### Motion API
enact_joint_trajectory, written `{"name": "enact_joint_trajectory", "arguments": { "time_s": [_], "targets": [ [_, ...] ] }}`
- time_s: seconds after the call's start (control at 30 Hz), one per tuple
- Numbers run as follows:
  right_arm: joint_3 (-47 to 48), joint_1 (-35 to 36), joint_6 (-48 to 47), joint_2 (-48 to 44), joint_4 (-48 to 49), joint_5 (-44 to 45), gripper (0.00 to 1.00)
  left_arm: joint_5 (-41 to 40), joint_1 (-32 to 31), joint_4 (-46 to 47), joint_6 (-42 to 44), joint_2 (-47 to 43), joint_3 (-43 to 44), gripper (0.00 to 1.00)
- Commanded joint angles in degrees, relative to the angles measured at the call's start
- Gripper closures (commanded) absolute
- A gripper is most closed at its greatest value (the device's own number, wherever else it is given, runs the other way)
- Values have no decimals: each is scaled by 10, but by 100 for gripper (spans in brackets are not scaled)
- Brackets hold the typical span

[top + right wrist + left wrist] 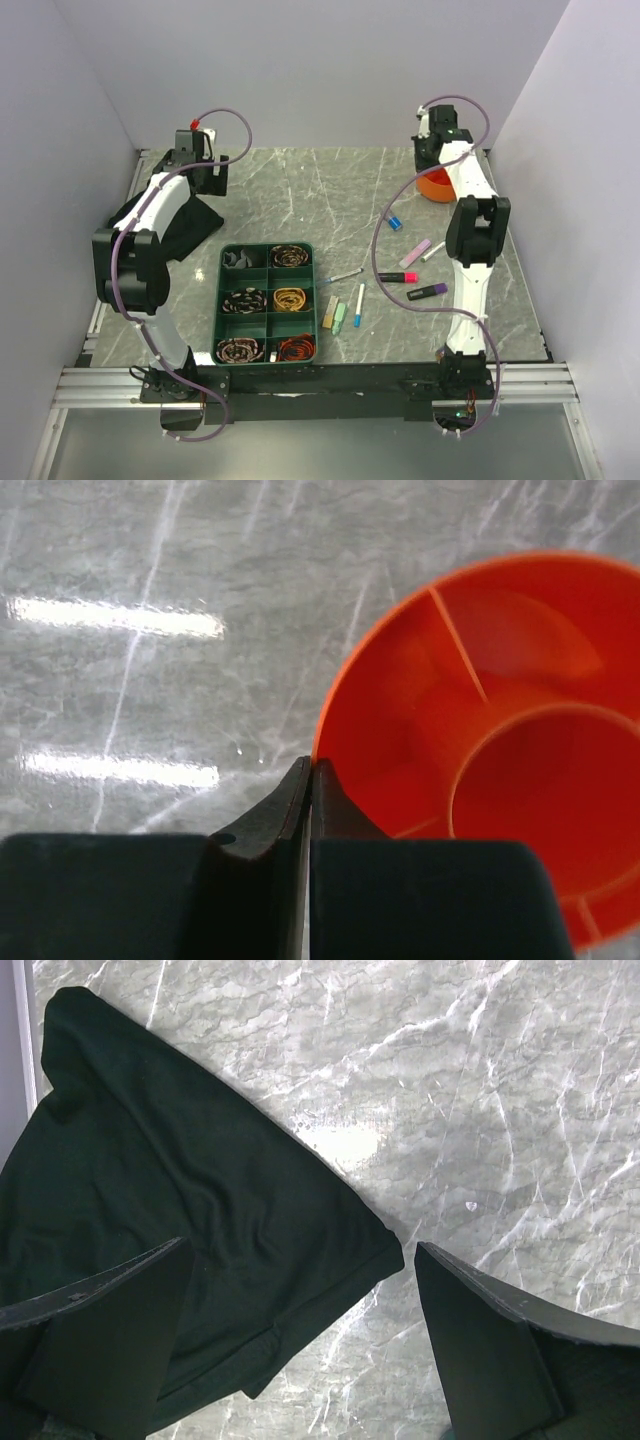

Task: Sort the stationery into containers
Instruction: Move the storage box to the center of the board.

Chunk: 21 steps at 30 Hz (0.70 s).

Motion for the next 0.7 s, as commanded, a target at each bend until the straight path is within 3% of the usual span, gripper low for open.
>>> {"name": "enact_joint_trajectory", "arguments": {
  "time_s": [0.0,0.33,0.47,0.67],
  "targets": [
    [-20,30,-13,-23,-7,10,100,-1,-3,13,-6,-26,-4,1],
    [-39,110,-99,-84,-14,-91,100,4,-3,21,-11,-35,-22,1],
    [-103,143,-128,-123,29,-125,100,4,-3,23,-14,-39,-30,1],
    [-110,179,-153,-122,39,-163,100,7,-3,22,-14,-50,-40,1]
  ]
}}
